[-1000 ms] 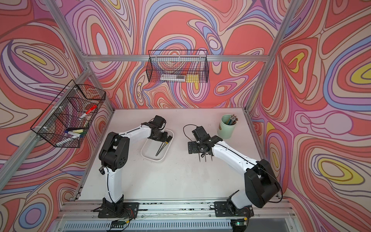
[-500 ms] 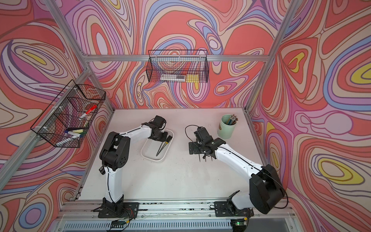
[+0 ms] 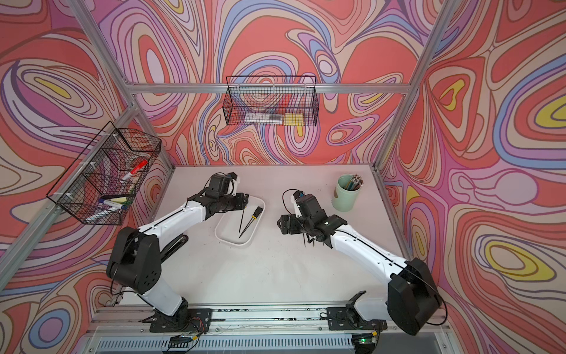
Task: Take the file tool out of the storage box
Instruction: Pick up the file tool from the storage box.
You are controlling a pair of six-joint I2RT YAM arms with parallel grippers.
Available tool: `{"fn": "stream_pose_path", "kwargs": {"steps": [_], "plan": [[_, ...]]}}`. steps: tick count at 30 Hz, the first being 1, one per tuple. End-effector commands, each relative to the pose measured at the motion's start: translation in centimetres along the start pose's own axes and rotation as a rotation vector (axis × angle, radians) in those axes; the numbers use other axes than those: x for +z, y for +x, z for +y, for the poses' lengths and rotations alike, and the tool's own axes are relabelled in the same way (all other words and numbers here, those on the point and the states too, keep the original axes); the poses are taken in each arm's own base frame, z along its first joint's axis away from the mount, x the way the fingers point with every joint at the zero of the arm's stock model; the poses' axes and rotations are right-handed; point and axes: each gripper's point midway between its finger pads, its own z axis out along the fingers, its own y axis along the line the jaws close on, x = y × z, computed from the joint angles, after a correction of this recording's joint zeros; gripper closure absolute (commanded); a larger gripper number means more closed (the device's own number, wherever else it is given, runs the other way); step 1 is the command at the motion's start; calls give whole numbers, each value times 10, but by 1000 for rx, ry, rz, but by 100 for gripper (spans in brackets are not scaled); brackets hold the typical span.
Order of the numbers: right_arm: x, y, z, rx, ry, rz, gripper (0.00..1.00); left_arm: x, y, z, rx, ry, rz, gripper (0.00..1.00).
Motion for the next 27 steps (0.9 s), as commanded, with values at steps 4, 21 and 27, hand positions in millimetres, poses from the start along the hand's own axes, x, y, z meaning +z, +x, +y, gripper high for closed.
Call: {"fn": "stream_pose_path", "kwargs": {"steps": [4, 21, 27], "plan": [[14, -6, 60, -10, -195, -18, 27, -31, -11, -35, -149, 197, -96, 89], [49, -7, 113, -74, -311, 14, 57, -40, 6, -37, -340, 266, -105, 88], [60, -5, 117, -79, -313, 35, 62, -43, 6, -41, -357, 289, -103, 89]]}}
